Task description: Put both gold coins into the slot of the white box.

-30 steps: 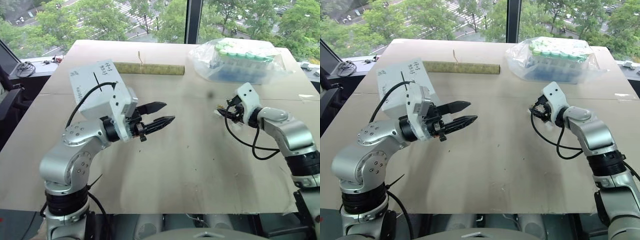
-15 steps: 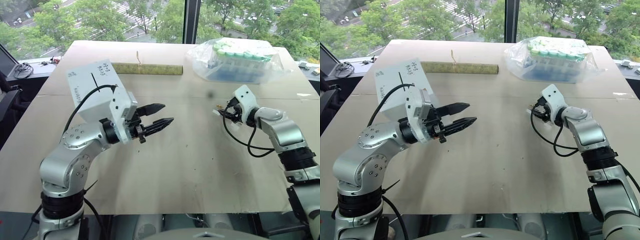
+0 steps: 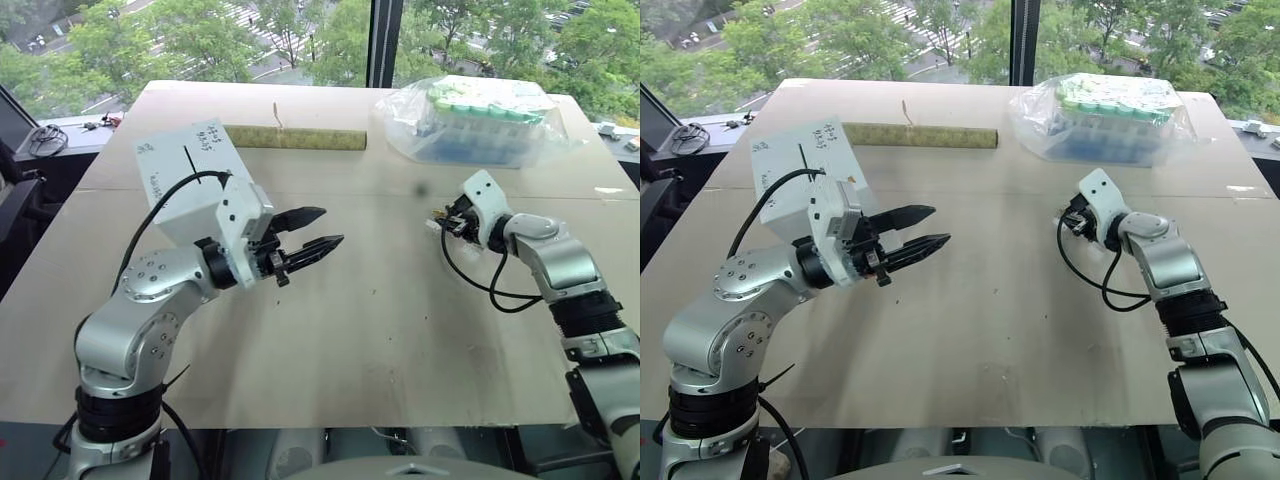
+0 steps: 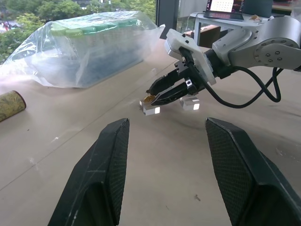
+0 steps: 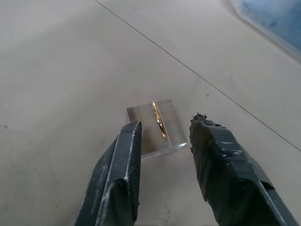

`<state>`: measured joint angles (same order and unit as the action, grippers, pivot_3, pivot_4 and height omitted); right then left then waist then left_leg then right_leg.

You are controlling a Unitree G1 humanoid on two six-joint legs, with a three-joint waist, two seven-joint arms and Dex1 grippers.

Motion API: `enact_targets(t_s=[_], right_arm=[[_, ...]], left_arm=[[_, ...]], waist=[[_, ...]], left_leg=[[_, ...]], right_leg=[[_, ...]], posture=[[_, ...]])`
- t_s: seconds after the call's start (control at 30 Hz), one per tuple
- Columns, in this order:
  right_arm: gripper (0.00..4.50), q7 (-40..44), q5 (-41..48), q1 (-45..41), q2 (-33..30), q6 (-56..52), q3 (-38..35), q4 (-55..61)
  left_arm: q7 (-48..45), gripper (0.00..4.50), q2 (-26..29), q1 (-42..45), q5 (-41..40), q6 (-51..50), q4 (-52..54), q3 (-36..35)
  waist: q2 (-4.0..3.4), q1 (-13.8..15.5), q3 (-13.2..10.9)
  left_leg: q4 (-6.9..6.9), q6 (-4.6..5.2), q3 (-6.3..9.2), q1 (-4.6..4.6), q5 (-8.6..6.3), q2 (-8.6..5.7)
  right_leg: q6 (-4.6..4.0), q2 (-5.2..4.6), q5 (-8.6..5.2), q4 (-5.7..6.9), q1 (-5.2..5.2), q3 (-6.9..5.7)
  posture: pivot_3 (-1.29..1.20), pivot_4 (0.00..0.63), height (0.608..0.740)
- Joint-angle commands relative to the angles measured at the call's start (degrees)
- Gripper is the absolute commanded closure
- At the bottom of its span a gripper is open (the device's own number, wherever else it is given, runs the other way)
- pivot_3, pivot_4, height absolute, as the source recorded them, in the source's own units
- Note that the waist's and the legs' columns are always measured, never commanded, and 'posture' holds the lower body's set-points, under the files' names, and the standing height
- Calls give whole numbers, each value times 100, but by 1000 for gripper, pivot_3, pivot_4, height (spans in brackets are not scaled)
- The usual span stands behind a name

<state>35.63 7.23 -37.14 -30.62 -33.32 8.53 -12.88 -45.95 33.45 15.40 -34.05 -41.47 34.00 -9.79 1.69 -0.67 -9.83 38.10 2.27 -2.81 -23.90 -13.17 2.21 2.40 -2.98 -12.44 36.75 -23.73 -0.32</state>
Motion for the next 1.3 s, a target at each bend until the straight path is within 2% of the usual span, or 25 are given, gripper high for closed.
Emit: enact_targets(t_s=[0.03, 0.27, 0.47, 0.77, 0.97, 1.0, 1.03, 1.07, 1.3], right_arm=[[4370, 49, -19, -139, -1, 127, -166, 18], [4370, 132, 31, -100, -41, 25, -227, 194], [4370, 355, 541, -41, -96, -92, -730, 817], [4370, 1140, 2801, 317, -587, -1681, -1767, 3420], [4370, 818, 4131, 235, -820, -2592, -2108, 4610], [4500, 699, 4302, 194, -821, -2689, -2143, 4734], [4500, 594, 4456, 159, -822, -2762, -2171, 4832], [4500, 489, 4606, 127, -828, -2823, -2198, 4911], [4500, -2, 5262, 260, -989, -2861, -2384, 5187]], left_arm=[[36, 1905, 61, -29, -151, 153, 120, 8], [110, 1905, 59, 5, -250, 162, 54, 37], [532, 1905, -156, 347, -922, -357, -223, -108], [674, 1905, -422, 1338, -2029, -1008, -977, -50], [450, 1905, -692, 1848, -2333, -1136, -1341, 272], [395, 2434, -727, 1916, -2402, -1174, -1371, 322], [331, 2675, -745, 1971, -2453, -1200, -1395, 373], [260, 3138, -754, 2021, -2508, -1229, -1413, 419], [-238, 3138, -710, 2341, -2709, -1356, -1724, 593]], waist=[[0, 0, 0], [0, 0, 0], [-1, 13, -1], [-3, 25, -2], [-2, 9, -2], [-2, 10, -2], [-2, 10, -2], [-2, 9, -2], [-2, 16, -3]], left_leg=[[0, 0, 0, 0, 0, 0], [0, 0, 0, 0, 0, 1], [-1, 0, 1, 0, 0, 2], [-5, 0, 7, -2, 0, 3], [-4, 0, 6, 2, 0, 2], [-4, 0, 7, 1, 0, 2], [-4, 0, 7, 1, 0, 2], [-4, 0, 7, 0, 0, 2], [-4, 0, 6, -1, 0, 1]], right_leg=[[0, 0, 0, 0, 0, 0], [0, -1, 0, 0, 0, 0], [1, 0, 0, 0, 0, -1], [24, -1, 12, -1, 0, -7], [3, -1, 0, 0, 2, -5], [2, -1, 0, 0, 2, -5], [2, -1, 0, 0, 2, -6], [2, -1, 0, -1, 2, -6], [1, -1, -1, -2, 1, -5]], posture=[[0, 150, 740], [0, 150, 740], [0, 150, 740], [0, 150, 740], [0, 150, 740], [0, 150, 740], [0, 150, 740], [0, 150, 740], [0, 150, 740]])
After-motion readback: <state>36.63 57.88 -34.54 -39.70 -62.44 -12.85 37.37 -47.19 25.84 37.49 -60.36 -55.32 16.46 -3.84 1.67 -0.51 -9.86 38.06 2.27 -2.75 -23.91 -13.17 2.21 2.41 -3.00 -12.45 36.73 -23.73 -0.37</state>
